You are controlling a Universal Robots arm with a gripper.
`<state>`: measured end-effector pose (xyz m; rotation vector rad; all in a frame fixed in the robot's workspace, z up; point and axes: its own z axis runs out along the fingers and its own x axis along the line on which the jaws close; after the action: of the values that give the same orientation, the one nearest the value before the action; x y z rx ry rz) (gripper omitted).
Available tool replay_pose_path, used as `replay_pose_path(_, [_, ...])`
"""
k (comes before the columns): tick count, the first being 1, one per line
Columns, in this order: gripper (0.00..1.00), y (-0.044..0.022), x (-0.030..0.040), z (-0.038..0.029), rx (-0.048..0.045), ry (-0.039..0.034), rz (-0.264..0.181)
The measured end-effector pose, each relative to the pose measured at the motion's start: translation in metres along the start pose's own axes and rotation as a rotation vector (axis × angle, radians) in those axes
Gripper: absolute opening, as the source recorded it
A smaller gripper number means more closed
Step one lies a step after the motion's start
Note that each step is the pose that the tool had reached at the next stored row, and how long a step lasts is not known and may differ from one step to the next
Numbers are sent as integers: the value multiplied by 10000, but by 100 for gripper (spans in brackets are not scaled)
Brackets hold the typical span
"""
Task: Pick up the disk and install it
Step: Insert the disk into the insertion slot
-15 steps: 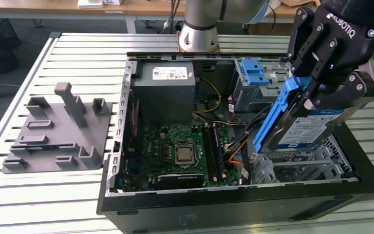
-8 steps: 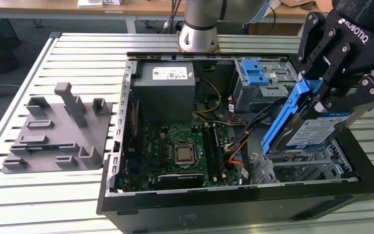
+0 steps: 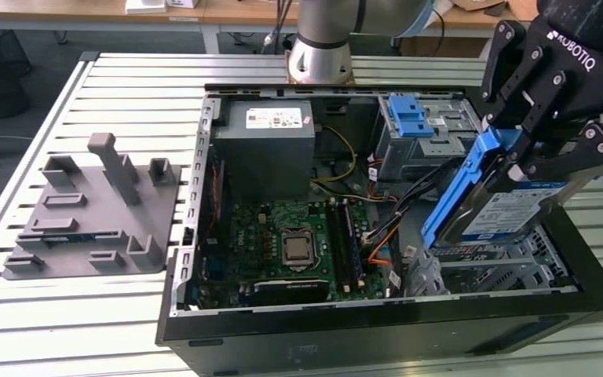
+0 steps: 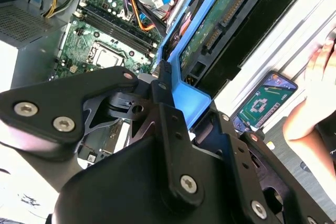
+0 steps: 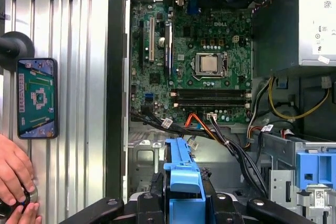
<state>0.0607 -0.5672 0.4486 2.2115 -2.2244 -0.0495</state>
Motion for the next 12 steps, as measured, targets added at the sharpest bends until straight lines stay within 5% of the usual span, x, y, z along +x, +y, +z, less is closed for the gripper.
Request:
replay_pose_path(4, [36,-100,-1,19,-8,3,0])
replay_pose_path(12, [36,-120,15,70,-7,3,48])
